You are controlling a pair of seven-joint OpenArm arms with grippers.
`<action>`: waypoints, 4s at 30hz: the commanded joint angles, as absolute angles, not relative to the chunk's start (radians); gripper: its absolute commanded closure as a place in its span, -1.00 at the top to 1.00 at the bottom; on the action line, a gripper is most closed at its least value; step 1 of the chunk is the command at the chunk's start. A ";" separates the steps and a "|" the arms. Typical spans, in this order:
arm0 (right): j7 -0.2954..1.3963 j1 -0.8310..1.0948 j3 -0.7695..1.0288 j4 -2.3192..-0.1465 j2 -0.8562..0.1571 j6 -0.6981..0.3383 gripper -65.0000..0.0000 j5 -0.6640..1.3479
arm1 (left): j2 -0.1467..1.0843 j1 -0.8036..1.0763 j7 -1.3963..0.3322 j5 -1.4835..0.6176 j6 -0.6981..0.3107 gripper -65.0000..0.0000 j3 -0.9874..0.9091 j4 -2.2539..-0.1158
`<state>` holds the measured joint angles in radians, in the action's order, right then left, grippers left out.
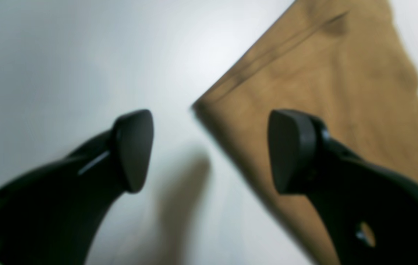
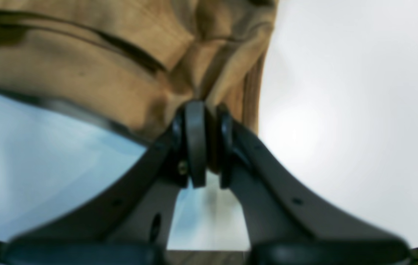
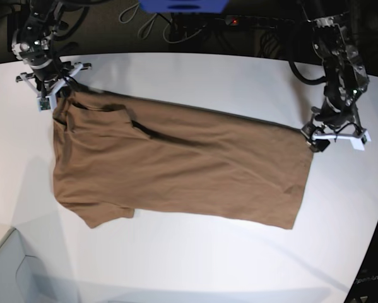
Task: Layout the t-shirt on the table in an organized manner, then fold the t-shirt properly
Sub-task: 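Pull the folded shirt corners apart with both grippers to straighten, then release the corners and move both grippers to the hem corners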
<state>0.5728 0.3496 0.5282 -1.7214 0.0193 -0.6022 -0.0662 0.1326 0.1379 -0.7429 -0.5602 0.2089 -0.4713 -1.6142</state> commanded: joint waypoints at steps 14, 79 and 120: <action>0.559 0.351 0.533 -1.736 0.013 -0.604 -0.88 -0.056 | 0.148 -0.007 -0.737 -0.565 0.203 0.27 -0.467 -1.325; 0.559 0.455 0.542 -1.836 0.074 -0.607 -0.87 -0.050 | 0.208 0.375 -0.912 -0.576 0.202 -1.00 -0.611 -1.797; 0.559 0.337 0.731 -1.886 0.142 -0.607 0.15 -0.018 | 0.196 0.352 -0.921 -0.576 0.117 -0.97 -0.647 -1.799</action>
